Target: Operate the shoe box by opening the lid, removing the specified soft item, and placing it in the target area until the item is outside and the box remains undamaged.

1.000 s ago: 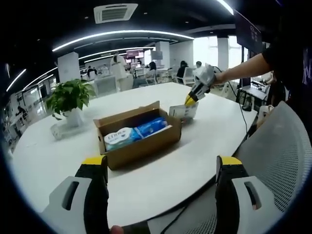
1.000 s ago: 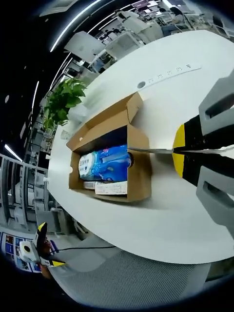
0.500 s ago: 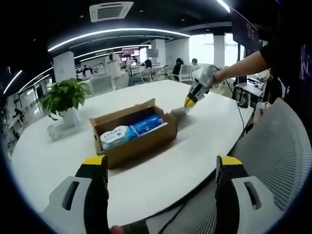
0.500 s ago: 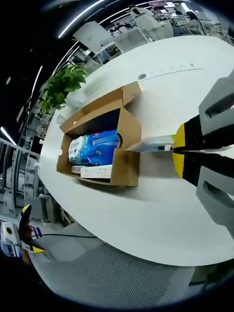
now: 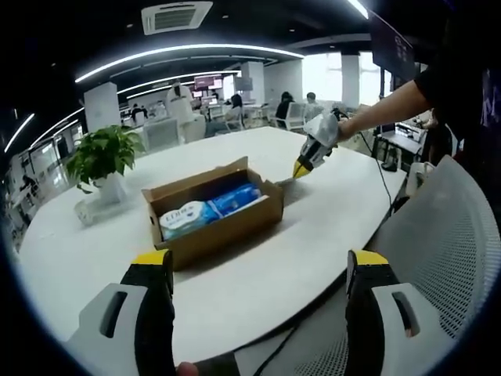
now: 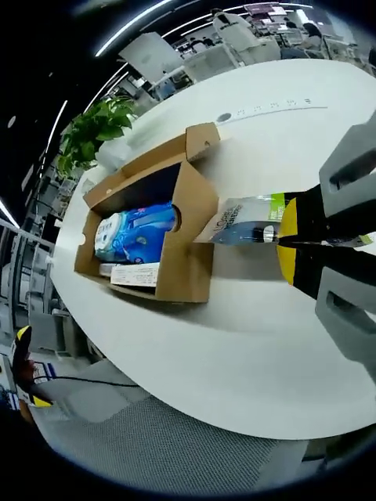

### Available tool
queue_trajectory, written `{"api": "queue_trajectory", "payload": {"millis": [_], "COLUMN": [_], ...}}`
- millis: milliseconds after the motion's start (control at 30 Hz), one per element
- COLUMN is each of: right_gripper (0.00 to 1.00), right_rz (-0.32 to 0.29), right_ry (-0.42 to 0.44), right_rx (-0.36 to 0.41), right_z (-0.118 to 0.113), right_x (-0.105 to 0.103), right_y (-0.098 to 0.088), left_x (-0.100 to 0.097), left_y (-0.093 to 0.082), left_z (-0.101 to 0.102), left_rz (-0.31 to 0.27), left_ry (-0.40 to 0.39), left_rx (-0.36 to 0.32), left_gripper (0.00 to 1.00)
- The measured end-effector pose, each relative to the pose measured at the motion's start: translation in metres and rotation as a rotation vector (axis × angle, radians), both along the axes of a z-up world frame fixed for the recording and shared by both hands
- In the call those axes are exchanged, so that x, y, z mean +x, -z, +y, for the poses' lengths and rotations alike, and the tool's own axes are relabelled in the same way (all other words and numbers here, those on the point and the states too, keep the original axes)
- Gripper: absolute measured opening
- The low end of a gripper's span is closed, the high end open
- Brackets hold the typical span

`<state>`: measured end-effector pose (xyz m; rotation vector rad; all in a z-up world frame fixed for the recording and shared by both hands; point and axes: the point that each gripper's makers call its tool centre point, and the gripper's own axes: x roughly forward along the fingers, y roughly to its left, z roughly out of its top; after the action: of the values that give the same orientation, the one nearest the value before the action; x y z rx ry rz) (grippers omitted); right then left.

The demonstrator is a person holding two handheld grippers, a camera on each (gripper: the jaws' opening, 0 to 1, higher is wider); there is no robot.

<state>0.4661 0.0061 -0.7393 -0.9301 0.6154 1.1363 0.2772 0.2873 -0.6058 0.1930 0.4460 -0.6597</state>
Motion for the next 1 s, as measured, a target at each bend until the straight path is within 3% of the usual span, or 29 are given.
{"api": "queue_trajectory", "payload": {"millis": [1000], "right_gripper": [0.0], "right_rz": [0.028], "right_ry": [0.043], "right_rx": [-0.079], "right_z": [-0.008], "right_x": [0.002], "right_y": [0.044], "left_x": [0.002], "left_y": [0.0], "left_z": [0.004], "left_rz": [0.003], "left_ry": [-0.023], "left_rx": [-0.004], "left_gripper": [0.89]}}
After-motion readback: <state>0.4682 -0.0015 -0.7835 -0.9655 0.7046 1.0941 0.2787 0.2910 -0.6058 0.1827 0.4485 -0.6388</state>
